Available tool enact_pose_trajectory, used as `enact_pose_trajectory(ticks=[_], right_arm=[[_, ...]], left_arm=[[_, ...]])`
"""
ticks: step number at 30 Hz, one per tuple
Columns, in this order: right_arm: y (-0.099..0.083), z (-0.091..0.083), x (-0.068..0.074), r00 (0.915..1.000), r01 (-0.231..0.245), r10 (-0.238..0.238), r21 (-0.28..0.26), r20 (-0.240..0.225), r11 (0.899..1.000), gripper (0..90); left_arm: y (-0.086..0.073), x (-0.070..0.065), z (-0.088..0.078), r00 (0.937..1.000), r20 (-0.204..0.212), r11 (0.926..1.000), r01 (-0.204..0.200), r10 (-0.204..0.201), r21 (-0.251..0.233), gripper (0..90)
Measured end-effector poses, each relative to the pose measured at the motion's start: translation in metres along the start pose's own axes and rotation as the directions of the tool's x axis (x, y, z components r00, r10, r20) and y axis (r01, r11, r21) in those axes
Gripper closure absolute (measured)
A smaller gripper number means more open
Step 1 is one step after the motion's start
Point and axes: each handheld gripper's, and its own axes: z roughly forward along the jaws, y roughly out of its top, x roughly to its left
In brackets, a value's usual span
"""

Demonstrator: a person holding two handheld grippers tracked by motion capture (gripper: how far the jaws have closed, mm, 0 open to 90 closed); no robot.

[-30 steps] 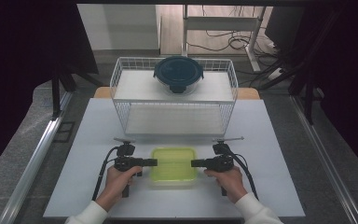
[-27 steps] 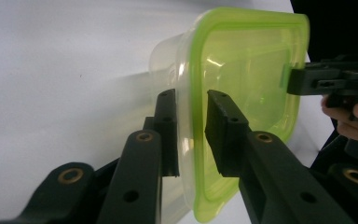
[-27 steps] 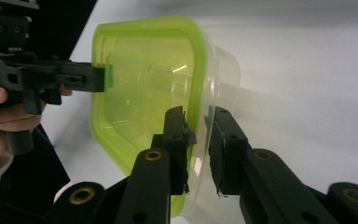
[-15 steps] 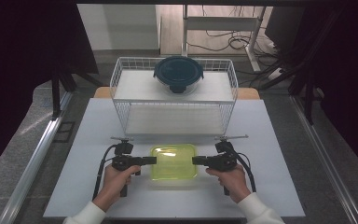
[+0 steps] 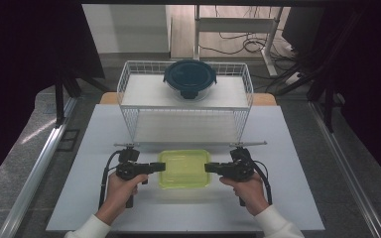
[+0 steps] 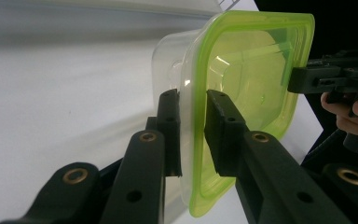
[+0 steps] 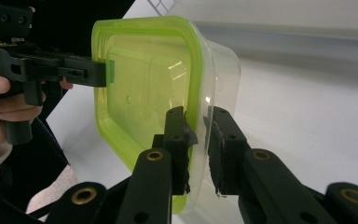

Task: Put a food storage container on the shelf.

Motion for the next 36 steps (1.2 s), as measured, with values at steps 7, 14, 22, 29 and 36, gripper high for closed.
enact_pose_trajectory(ticks=[7,14,22,29,36], right_arm=[[0.005,-0.008,0.008,0.9995,0.032,-0.032,-0.029,0.002,0.999,77.7],[0.012,-0.013,0.012,0.9987,0.052,-0.052,-0.047,0.001,0.998,77.7],[0.024,-0.021,0.019,0.9967,0.081,-0.081,-0.075,0.005,0.994,77.8],[0.039,-0.030,0.028,0.9938,0.112,-0.111,-0.100,0.014,0.989,77.8],[0.051,-0.040,0.035,0.9902,0.139,-0.138,-0.125,0.022,0.982,77.9]], left_arm=[[0.004,-0.007,-0.007,0.9993,0.001,0.9992,-0.037,0.037,-0.015,76.4],[0.012,-0.011,-0.013,0.9987,0.005,0.9983,-0.051,0.051,-0.027,76.4],[0.027,-0.021,-0.025,0.9969,0.007,0.9955,-0.077,0.078,-0.055,76.8],[0.041,-0.029,-0.033,0.9959,0.013,0.9927,-0.088,0.089,-0.082,76.8],[0.052,-0.039,-0.042,0.9930,0.009,0.9872,-0.116,0.118,-0.110,76.9]])
